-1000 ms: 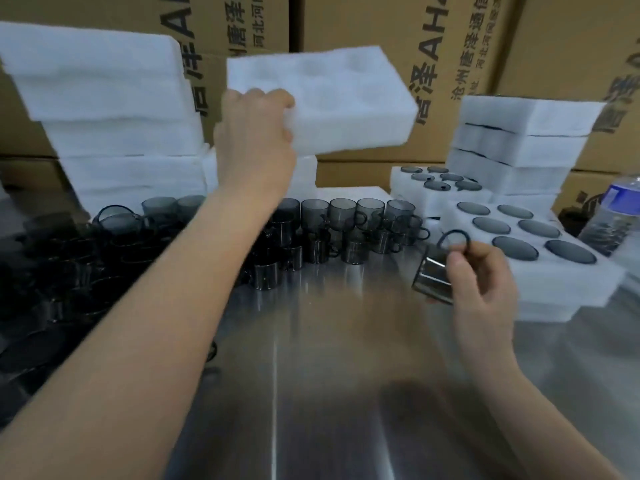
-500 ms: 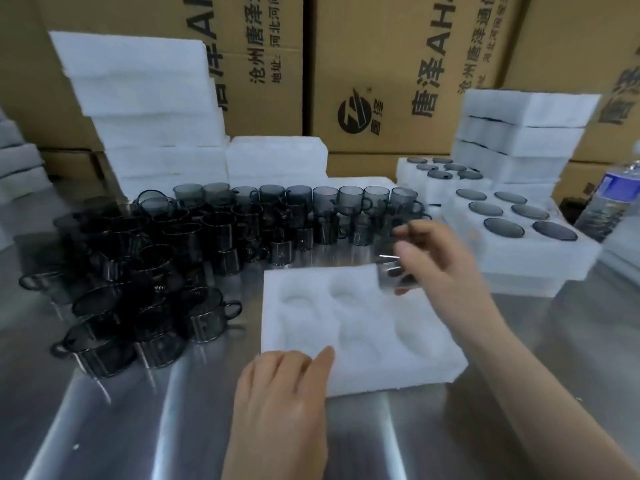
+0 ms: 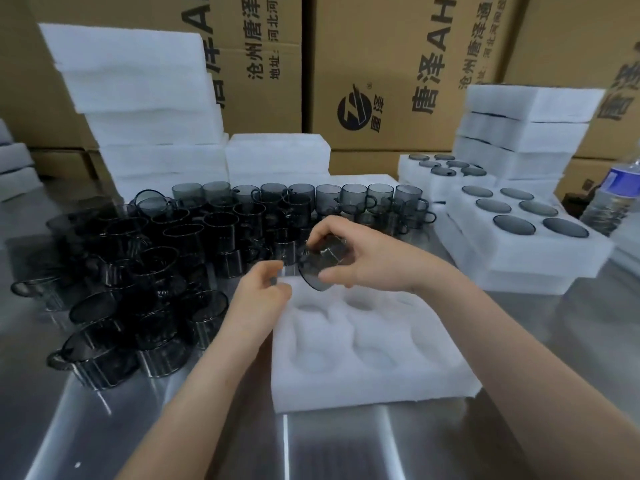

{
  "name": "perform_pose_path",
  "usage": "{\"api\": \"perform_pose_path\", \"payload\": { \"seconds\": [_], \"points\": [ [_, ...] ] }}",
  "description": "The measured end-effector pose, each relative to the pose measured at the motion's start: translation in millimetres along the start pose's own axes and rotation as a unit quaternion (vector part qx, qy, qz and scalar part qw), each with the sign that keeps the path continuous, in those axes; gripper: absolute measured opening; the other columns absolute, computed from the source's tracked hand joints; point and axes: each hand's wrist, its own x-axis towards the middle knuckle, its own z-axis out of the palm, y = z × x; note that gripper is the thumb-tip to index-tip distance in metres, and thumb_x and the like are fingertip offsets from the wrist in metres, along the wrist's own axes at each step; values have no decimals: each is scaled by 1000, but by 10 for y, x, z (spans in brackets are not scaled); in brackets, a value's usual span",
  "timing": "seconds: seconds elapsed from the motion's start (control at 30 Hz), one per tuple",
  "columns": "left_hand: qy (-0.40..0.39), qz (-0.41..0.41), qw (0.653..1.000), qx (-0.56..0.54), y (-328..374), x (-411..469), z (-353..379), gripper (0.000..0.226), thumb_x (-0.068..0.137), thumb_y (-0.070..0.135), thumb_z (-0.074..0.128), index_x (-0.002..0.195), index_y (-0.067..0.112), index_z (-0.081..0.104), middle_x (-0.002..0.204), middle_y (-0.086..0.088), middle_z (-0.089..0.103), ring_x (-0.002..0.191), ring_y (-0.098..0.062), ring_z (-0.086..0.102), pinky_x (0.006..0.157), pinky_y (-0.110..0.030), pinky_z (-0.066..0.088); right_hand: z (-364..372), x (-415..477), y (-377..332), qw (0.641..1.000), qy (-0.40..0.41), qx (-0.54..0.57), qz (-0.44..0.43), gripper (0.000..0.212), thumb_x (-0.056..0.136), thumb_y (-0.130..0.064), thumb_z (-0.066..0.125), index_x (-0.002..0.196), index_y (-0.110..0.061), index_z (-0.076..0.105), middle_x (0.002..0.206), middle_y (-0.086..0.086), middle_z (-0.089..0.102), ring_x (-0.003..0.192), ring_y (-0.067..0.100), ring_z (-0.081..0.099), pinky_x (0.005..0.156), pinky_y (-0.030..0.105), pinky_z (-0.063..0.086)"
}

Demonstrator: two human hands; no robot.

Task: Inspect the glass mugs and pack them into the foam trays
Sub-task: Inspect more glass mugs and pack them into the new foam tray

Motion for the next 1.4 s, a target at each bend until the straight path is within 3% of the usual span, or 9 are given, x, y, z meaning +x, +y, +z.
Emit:
{"api": "perform_pose_path", "payload": {
  "seconds": [0.13, 0.4, 0.63, 0.77, 0.9, 1.0, 1.17, 1.33, 1.4],
  "points": [
    [-35, -50, 991, -117, -89, -16, -54, 34, 85, 2, 54, 111, 16, 69, 107, -18, 71, 105, -39, 66, 99, -60, 47, -4, 24, 14, 995, -72, -32, -65, 36, 81, 4, 70, 106, -21, 66, 114, -7, 51, 100, -2, 53, 87, 19, 47],
    [-45, -22, 992, -117, -132, 14, -34, 43, 87, -4, 45, 115, 16, 70, 104, -14, 74, 103, -32, 68, 100, -54, 49, 19, 171, -95, 977, -165, -119, -64, 46, 77, 14, 54, 85, -28, 69, 133, -12, 50, 118, 4, 48, 90, 13, 42],
    [-52, 3, 991, -119, -173, 9, -1, 50, 87, -9, 37, 114, 15, 71, 108, -14, 73, 108, -32, 66, 101, -55, 48, 117, 68, -43, 982, -178, -51, -37, 50, 85, 7, 47, 114, -25, 72, 141, -23, 44, 127, -5, 42, 95, 15, 43],
    [-24, -11, 988, -151, -221, 79, -1, 48, 91, -7, 33, 119, 11, 68, 117, -14, 69, 113, -28, 64, 103, -45, 48, 286, 25, 75, 977, -173, -109, -56, 60, 92, 6, 41, 141, -27, 50, 154, -14, 34, 141, -8, 20, 113, 14, 17],
    [-38, -5, 989, -141, -247, 79, -14, 51, 91, -2, 35, 90, 25, 78, 94, -7, 76, 93, -22, 73, 78, -31, 58, 459, -60, 196, 958, -168, -229, -49, 62, 101, -9, 27, 153, -41, 16, 163, -17, 0, 147, 0, -13, 120, 31, -14],
    [-5, -9, 988, -155, -256, 91, -5, 37, 96, 9, 40, 98, 21, 75, 99, -6, 76, 100, -22, 70, 89, -39, 55, 489, -120, 200, 948, -169, -264, -51, 57, 104, -27, 22, 154, -43, -1, 162, -20, -12, 144, -4, -21, 117, 33, -21],
    [-27, 26, 991, -131, -213, -9, 55, 41, 105, 37, 35, 106, 16, 70, 105, -7, 74, 103, -22, 68, 95, -39, 51, 475, -59, 172, 963, -164, -211, -18, 59, 105, -46, 21, 156, -33, -5, 162, -19, -9, 145, -5, -14, 120, 37, -13],
    [-10, 36, 996, -82, -201, -18, 57, 24, 100, 14, 50, 122, 19, 59, 110, 1, 67, 105, -19, 64, 92, -33, 50, -8, -84, 388, 970, -67, -216, 94, 62, 96, -59, 40, 152, -40, 22, 164, -11, 7, 149, 5, 5, 122, 42, 2],
    [-21, 24, 997, -76, -187, 6, 39, 26, 98, 7, 50, 118, 22, 60, 111, -1, 67, 109, -24, 63, 97, -40, 49, -188, -169, 532, 959, -78, -224, 153, 58, 94, -57, 48, 146, -36, 39, 156, -12, 34, 144, 9, 28, 120, 37, 20]
  ]
}}
